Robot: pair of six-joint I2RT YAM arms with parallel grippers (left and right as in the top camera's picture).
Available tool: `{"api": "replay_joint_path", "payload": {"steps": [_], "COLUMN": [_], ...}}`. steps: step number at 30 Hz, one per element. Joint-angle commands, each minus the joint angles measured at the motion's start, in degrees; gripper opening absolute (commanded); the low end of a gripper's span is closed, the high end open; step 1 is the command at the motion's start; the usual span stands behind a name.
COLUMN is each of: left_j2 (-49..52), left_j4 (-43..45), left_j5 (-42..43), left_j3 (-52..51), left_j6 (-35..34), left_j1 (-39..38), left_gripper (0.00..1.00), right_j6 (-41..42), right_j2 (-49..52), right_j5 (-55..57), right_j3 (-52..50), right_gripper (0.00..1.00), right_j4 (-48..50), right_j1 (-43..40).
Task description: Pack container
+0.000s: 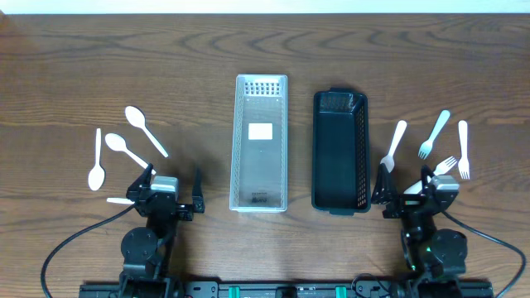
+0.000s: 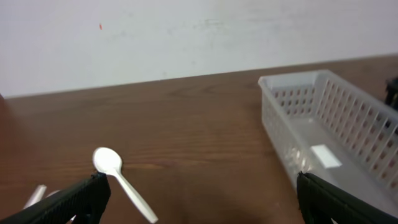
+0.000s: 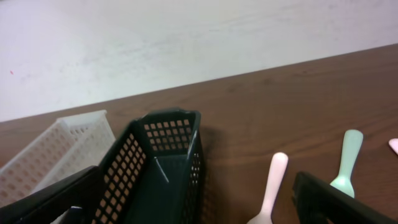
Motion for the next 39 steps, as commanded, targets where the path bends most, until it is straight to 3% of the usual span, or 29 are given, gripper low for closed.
{"api": "replay_joint_path", "payload": {"steps": [1,7,17,21,22,25,29,34,36,39], "left_j2": [1.03,12.68,50.73,61.77,63.80,68.96,74.60,79.17,80.17,81.24], "left_j4": [-0.37,-12.09,-46.21,-50.05,-49.72,-49.77,-49.92,-49.90,-49.88,-49.40], "left_j5": [1.33,1.60,1.64,2.01,2.80,3.61,3.78,3.78,3.76,3.78], "left_j3": [2.64,20.04,54.05,59.23,59.21,59.21,59.19,59.19,59.19,59.19], "left_j6": [-10.05,-10.62,-10.67,-10.91,-10.88,-10.88,-10.88,-10.88,-10.88,-10.88], "left_j1": [0.22,0.24,0.24,0.22,0.22,0.22,0.22,0.22,0.22,0.22], "left_gripper": [0.98,0.98,0.98,0.98,0.98,0.98,0.98,0.79,0.75,0.58], "right_j6": [-0.74,-6.32,-8.76,-9.14,-9.38,-9.01,-8.70,-8.68,-8.68,-8.37], "right_j2": [3.58,20.11,56.39,66.01,67.34,70.90,75.43,80.54,82.38,85.68], "right_j5": [-0.37,-0.44,-3.72,-3.85,-3.72,-1.31,-1.27,-1.49,-1.53,-2.01], "right_j3": [7.56,23.19,55.30,61.88,62.07,62.05,61.96,61.70,61.61,61.59], "right_gripper": [0.99,0.99,0.99,0.99,0.97,0.75,0.69,0.60,0.59,0.52], "right_j4": [-2.54,-14.34,-45.46,-50.60,-50.42,-50.31,-50.38,-50.42,-50.40,-50.42], "right_j1": [0.31,-0.68,-3.78,-4.98,-5.01,-5.29,-5.42,-5.42,-5.42,-5.25]}}
